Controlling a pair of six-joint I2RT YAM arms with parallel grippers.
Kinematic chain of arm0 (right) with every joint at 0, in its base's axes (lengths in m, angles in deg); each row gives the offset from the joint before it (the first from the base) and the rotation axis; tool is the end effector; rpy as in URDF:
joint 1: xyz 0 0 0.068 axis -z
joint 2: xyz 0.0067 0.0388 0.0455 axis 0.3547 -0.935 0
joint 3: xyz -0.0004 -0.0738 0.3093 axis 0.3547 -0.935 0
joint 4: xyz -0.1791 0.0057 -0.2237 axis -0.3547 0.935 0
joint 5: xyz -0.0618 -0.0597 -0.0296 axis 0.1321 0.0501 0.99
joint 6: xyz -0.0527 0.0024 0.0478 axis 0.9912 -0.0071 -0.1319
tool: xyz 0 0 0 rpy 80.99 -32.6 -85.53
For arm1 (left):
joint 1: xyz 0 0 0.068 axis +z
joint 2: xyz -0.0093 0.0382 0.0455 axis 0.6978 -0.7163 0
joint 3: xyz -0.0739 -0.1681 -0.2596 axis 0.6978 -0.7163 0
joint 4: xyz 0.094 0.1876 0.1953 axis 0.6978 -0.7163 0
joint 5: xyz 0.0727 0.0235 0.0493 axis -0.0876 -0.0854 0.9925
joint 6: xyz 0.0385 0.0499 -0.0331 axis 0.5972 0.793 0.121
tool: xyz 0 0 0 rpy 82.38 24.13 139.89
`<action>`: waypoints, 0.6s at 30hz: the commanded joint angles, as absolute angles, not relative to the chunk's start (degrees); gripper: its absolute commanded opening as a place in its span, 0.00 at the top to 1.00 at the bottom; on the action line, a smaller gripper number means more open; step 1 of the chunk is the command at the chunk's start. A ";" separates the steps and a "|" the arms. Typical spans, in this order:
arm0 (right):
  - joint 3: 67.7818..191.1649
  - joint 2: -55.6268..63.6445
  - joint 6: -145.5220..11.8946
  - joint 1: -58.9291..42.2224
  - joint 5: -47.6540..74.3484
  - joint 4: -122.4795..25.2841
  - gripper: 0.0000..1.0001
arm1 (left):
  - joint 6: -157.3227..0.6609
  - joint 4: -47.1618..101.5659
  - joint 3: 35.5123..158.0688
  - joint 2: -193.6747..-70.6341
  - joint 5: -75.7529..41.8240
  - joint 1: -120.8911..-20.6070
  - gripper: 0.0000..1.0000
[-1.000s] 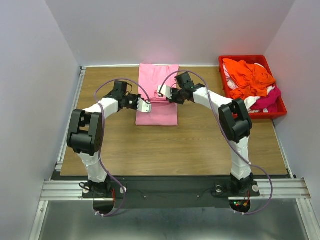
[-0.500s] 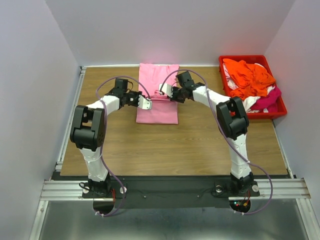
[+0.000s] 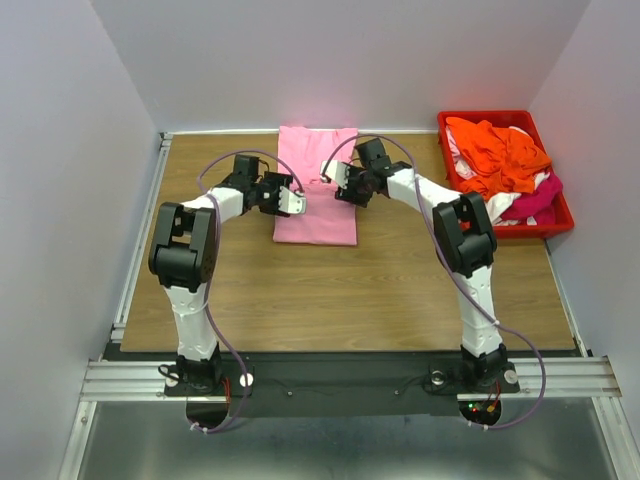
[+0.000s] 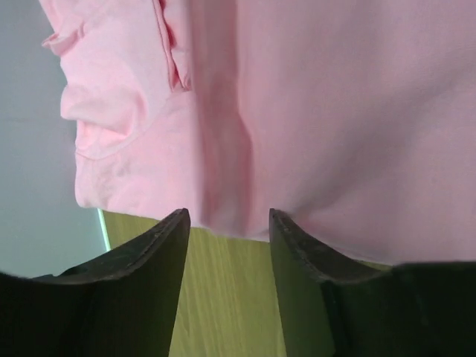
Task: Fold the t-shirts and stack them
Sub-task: Fold the tshirt
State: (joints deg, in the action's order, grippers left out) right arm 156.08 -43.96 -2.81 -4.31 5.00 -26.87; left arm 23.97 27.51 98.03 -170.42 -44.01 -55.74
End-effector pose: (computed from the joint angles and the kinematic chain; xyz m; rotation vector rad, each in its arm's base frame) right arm 0.5098 0.2564 0.1870 -1.6615 1.7125 0.0762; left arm 0.4705 -0.1303 0.1933 1.8163 1.0506 0.1386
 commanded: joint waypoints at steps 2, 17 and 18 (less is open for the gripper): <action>160.62 -43.15 -6.82 -3.31 8.51 -28.10 0.30 | 19.13 33.43 99.69 -167.42 -42.98 -54.89 0.06; 134.45 -18.19 -6.48 -5.23 -2.74 -23.18 0.44 | 15.87 21.50 73.96 -138.41 -48.87 -52.95 0.32; 133.39 -17.83 -6.21 -5.76 -2.92 -23.00 0.46 | 16.21 21.23 72.54 -136.83 -48.61 -53.30 0.35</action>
